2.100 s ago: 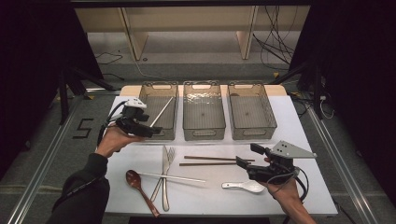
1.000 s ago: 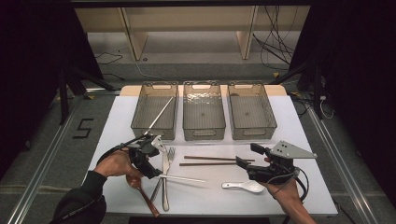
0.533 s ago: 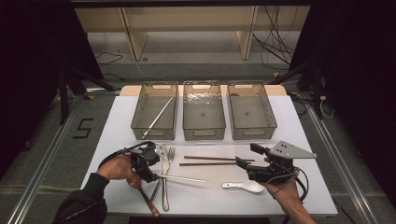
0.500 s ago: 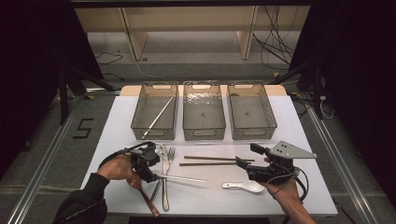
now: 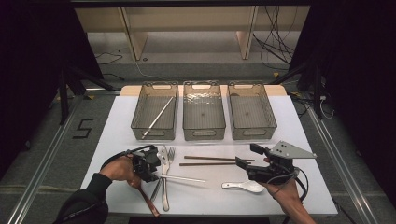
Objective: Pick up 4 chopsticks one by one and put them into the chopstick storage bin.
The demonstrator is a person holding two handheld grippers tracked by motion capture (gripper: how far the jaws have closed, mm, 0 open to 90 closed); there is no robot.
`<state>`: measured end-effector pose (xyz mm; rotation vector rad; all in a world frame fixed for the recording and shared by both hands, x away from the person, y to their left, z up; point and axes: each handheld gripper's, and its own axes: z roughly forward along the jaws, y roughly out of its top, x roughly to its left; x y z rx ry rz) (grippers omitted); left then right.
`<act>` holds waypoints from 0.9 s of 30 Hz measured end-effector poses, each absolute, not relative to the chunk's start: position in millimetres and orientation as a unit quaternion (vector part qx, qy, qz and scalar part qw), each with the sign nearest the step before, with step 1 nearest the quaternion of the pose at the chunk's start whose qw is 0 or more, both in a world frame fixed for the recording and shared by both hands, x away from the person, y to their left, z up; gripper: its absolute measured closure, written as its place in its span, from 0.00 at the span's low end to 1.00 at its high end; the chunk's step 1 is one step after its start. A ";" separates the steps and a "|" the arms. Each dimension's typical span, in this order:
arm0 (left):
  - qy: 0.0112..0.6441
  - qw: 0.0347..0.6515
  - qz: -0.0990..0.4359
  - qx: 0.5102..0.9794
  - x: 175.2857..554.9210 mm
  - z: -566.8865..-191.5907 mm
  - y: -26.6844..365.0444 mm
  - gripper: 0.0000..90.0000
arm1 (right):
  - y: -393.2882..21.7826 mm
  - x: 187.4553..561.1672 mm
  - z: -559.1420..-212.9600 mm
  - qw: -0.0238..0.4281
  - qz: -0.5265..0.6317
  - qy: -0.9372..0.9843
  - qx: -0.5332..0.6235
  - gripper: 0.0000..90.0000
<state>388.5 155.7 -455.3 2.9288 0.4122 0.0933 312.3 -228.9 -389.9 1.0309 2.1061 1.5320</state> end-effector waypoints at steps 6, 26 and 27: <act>0.129 0.088 0.035 0.987 389.8 -458.9 155.1 0.78 | -229.0 312.6 -390.1 0.167 0.538 0.742 0.365 0.30; 0.070 0.096 0.075 0.990 392.7 -459.6 153.6 0.93 | -228.1 312.8 -390.4 0.167 0.538 0.742 0.363 0.30; 0.069 0.098 0.076 0.990 392.4 -459.2 153.5 0.93 | -228.1 312.7 -390.4 0.167 0.538 0.742 0.362 0.30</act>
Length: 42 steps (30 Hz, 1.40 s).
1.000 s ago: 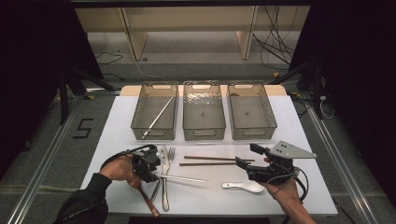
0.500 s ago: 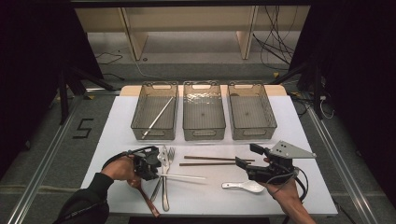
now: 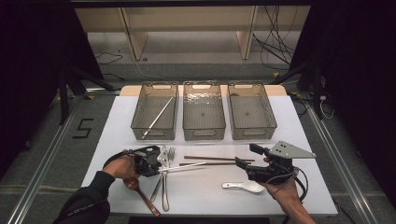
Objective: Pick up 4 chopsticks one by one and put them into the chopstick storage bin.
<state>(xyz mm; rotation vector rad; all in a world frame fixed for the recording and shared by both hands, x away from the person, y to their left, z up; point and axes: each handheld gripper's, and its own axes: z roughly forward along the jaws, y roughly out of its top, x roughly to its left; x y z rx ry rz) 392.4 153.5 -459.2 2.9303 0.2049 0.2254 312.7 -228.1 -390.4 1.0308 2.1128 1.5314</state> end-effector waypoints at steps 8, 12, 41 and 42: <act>0.071 0.117 0.094 0.986 391.0 -447.4 152.2 0.93 | -228.5 312.8 -390.2 0.166 0.539 0.742 0.363 0.30; 0.082 0.131 0.095 0.983 391.5 -441.3 153.2 0.93 | -228.5 312.5 -390.1 0.166 0.539 0.742 0.363 0.30; 0.251 0.257 0.120 0.926 408.0 -404.0 168.7 0.93 | -228.5 313.2 -390.8 0.166 0.538 0.742 0.364 0.30; 0.255 0.260 0.123 0.923 408.8 -401.6 169.4 0.93 | -228.6 313.5 -391.1 0.166 0.538 0.742 0.364 0.30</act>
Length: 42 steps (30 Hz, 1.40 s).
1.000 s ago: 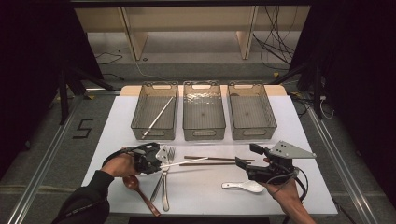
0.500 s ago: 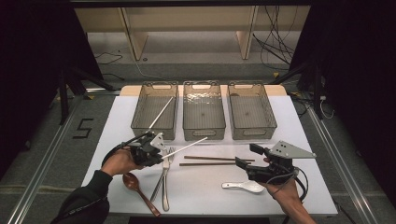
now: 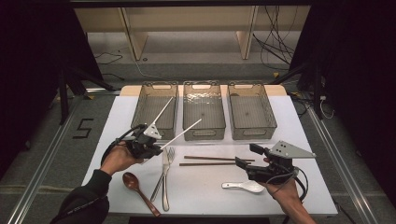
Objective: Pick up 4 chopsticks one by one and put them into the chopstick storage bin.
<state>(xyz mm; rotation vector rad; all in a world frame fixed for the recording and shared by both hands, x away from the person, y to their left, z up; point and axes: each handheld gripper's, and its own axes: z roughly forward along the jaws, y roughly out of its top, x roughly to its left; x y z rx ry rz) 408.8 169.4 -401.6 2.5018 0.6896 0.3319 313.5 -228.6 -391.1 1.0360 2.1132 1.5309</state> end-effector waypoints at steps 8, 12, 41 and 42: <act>0.274 0.280 0.134 0.911 419.2 -390.2 169.3 0.93 | -229.4 314.2 -391.8 0.165 0.536 0.742 0.368 0.30; 0.289 0.287 0.142 0.902 429.2 -384.9 172.5 0.93 | -230.1 315.0 -392.5 0.164 0.536 0.741 0.370 0.30; 0.393 0.298 0.199 0.847 520.6 -366.0 198.4 0.93 | -231.3 315.7 -392.7 0.163 0.540 0.739 0.369 0.30; 0.397 0.295 0.198 0.846 523.3 -367.6 198.9 0.93 | -231.2 315.7 -392.7 0.162 0.539 0.739 0.369 0.30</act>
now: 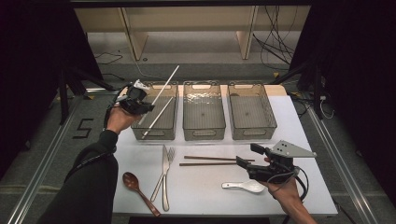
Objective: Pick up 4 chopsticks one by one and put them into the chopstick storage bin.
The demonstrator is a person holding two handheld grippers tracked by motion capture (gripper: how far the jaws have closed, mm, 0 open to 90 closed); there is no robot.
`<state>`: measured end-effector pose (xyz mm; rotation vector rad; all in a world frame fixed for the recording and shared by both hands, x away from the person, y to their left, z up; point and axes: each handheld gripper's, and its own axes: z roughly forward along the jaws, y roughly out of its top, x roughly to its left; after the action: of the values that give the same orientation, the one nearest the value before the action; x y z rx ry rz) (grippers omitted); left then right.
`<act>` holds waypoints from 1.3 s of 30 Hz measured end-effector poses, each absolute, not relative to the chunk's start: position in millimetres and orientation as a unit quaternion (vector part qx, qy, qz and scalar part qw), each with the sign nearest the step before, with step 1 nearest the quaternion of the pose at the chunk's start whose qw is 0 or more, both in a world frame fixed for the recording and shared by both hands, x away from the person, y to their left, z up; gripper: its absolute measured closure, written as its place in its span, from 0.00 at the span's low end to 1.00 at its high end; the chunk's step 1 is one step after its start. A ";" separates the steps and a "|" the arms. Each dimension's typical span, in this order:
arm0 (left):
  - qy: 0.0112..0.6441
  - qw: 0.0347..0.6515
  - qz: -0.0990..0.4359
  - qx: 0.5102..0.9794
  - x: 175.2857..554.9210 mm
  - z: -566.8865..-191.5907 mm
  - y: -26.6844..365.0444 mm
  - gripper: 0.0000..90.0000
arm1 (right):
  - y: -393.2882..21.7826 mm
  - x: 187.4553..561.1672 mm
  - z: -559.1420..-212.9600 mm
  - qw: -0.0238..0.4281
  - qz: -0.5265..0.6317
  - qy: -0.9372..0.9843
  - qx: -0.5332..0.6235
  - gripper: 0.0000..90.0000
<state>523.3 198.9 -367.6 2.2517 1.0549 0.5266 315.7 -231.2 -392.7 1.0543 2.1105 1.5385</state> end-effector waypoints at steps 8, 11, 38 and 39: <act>0.423 0.287 0.190 0.838 534.4 -383.5 204.9 0.93 | -231.8 315.7 -392.7 0.161 0.539 0.739 0.370 0.30; 0.430 0.286 0.187 0.836 534.4 -388.9 207.0 0.93 | -231.4 315.7 -392.7 0.161 0.540 0.740 0.368 0.30; 0.468 0.264 0.165 0.827 534.7 -418.8 217.8 0.92 | -230.9 315.3 -392.6 0.162 0.538 0.741 0.368 0.30; 0.468 0.266 0.164 0.827 534.6 -419.0 217.8 0.92 | -230.9 315.3 -392.6 0.161 0.538 0.741 0.369 0.30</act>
<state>534.6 217.8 -419.0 2.2326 1.2646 0.4436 315.3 -230.9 -392.6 1.0522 2.1147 1.5357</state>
